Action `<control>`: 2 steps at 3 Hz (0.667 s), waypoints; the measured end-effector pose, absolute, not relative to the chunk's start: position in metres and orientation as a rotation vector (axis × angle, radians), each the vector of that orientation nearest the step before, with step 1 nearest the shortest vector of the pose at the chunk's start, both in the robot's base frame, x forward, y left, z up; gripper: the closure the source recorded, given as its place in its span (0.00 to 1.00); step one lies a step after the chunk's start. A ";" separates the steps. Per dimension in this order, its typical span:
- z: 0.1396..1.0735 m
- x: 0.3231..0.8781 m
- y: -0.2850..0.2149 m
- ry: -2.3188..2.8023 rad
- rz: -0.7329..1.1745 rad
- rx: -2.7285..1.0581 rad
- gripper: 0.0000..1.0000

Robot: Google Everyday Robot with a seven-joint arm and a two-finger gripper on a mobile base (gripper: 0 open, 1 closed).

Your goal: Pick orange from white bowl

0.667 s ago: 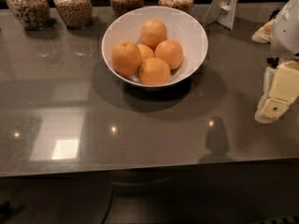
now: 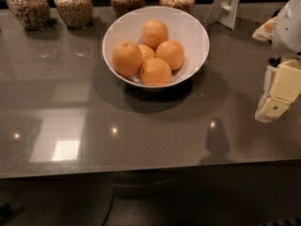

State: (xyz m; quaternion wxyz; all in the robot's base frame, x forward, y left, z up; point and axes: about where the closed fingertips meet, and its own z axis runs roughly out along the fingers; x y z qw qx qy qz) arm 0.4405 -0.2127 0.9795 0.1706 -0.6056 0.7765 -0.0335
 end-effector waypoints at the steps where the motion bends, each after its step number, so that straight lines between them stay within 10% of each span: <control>1: 0.990 0.466 -0.182 2.042 -0.012 -1.740 0.00; 2: 1.004 0.500 -0.131 1.832 0.137 -1.760 0.00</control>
Offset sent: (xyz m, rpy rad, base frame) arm 0.0970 0.1385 0.0458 0.4488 -0.1749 0.3905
